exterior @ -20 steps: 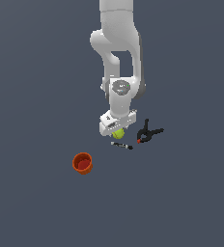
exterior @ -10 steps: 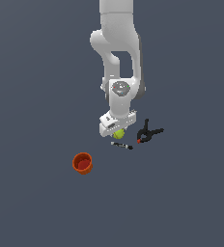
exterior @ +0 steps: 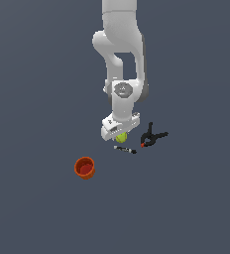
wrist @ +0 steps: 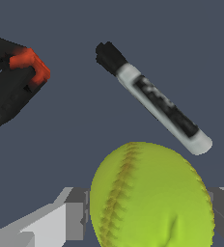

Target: Pick up a designated object from a clutter of objects.

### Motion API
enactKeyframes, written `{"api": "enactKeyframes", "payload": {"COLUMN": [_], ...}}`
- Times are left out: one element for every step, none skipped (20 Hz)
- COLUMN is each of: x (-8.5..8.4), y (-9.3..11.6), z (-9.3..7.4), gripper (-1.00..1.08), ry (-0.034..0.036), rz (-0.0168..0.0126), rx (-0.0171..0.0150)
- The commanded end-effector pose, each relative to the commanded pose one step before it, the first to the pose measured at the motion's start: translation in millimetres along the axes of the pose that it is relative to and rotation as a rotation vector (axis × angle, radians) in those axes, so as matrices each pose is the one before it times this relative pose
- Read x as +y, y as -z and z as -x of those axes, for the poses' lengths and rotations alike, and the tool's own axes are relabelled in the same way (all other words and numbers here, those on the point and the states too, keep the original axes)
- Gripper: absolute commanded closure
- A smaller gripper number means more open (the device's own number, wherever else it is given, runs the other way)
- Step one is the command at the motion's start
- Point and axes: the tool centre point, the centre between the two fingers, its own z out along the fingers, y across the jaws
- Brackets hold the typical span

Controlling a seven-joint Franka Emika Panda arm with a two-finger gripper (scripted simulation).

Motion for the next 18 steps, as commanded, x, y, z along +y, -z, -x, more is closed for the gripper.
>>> {"api": "enactKeyframes", "payload": {"x": [4.58, 2.34, 2.65, 2.88, 3.25, 3.55, 3.85, 4.11, 4.46, 4.76, 5.04, 5.38, 5.67, 5.91, 6.13, 6.19, 6.21, 6.25], "y": [6.10, 3.12, 3.53, 3.88, 4.35, 4.76, 5.17, 5.55, 6.00, 6.42, 6.82, 7.26, 7.65, 7.97, 8.25, 8.33, 8.32, 8.39], "z": [-1.16, -0.36, -0.41, -0.51, -0.52, -0.57, -0.63, -0.71, -0.74, -0.79, -0.87, -0.91, -0.96, -1.02, -1.05, -1.06, -1.09, -1.08], "gripper": [1.08, 1.08, 1.08, 1.08, 1.08, 1.08, 1.08, 1.08, 1.08, 1.08, 1.08, 1.08, 1.08, 1.08, 1.08, 1.08, 1.08, 1.08], "ry": [-0.00045, 0.00000, 0.00000, 0.00024, 0.00000, 0.00000, 0.00000, 0.00021, 0.00000, 0.00000, 0.00020, 0.00000, 0.00000, 0.00015, 0.00000, 0.00000, 0.00023, 0.00000], "rz": [0.00095, 0.00000, 0.00000, -0.00042, 0.00000, 0.00000, 0.00000, -0.00061, 0.00000, 0.00000, -0.00060, 0.00000, 0.00000, -0.00042, 0.00000, 0.00000, -0.00059, 0.00000], "rx": [0.00170, 0.00000, 0.00000, 0.00006, 0.00000, 0.00000, 0.00000, 0.00025, 0.00000, 0.00000, 0.00028, 0.00000, 0.00000, 0.00021, 0.00000, 0.00000, 0.00028, 0.00000]}}
